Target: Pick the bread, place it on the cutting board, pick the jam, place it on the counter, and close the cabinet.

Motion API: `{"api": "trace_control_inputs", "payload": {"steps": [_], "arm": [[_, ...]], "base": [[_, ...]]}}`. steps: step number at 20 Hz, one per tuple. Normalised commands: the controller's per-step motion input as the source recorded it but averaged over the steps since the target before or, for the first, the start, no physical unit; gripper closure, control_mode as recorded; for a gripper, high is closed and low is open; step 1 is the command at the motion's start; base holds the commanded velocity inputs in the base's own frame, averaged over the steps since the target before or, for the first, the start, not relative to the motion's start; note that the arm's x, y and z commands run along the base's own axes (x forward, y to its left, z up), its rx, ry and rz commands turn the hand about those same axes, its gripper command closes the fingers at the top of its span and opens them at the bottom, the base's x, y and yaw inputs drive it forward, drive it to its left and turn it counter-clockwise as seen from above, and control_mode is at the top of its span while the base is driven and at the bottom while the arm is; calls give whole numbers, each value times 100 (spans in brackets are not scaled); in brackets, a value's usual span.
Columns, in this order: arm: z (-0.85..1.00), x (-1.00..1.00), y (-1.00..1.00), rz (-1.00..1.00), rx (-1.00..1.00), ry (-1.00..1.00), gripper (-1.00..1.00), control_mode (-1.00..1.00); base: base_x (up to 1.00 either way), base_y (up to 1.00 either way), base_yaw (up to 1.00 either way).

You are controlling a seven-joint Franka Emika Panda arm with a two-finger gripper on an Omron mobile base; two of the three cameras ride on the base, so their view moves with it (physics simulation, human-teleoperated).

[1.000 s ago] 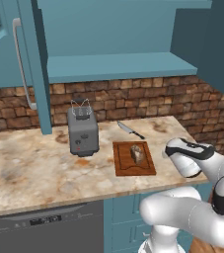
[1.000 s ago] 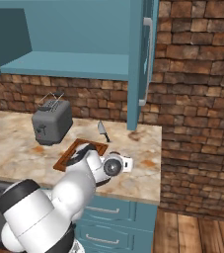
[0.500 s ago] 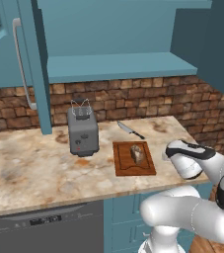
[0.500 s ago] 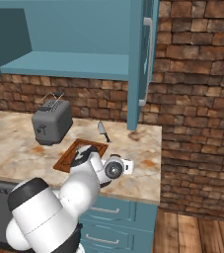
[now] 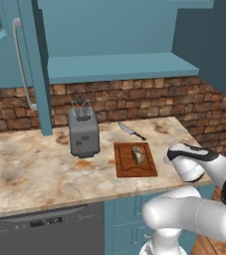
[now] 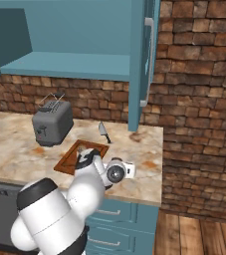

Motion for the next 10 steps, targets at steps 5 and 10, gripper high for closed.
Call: {"api": "trace_control_inputs", "payload": {"steps": [5, 10], "arm": [[-13, 0, 0, 0, 0, 0, 100, -100], [-12, 0, 0, 0, 0, 0, 100, -100]], "base": [[0, 0, 0], [0, 0, 0]]}}
